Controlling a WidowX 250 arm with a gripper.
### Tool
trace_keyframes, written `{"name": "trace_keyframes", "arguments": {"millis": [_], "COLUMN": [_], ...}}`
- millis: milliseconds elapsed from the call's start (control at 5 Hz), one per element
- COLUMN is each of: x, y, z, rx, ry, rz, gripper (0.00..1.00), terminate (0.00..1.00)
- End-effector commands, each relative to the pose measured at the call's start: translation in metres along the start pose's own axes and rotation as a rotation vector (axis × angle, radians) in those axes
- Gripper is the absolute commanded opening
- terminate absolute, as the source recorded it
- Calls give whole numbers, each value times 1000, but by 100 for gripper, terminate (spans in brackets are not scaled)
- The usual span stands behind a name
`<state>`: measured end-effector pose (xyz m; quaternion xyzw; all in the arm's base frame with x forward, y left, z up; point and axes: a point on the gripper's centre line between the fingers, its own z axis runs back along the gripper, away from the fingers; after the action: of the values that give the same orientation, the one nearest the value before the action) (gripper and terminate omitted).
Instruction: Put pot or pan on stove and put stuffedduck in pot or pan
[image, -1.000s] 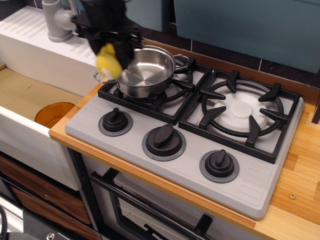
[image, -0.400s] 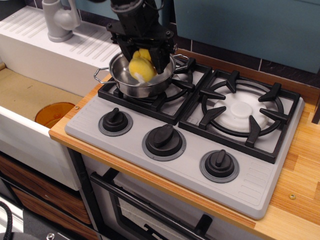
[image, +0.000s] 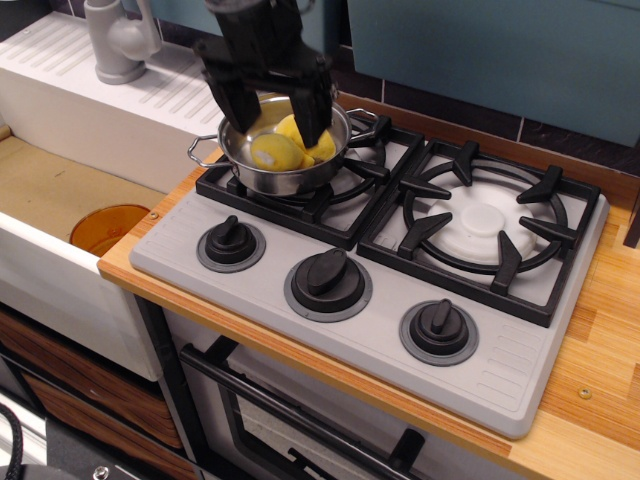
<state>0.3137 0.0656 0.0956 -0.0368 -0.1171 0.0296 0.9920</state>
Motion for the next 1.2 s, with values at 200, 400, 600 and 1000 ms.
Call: {"name": "trace_keyframes", "arguments": {"millis": [200, 400, 600, 1000], "x": [16, 17, 13, 11], "y": [1, -1, -6, -39], "z": [59, 69, 69, 54], "rx": [91, 103, 100, 69], "ry": [-27, -8, -16, -23], "rz": [-25, -24, -10, 77], "gripper": [100, 100, 100, 100], "terminate": [0, 0, 0, 0]}}
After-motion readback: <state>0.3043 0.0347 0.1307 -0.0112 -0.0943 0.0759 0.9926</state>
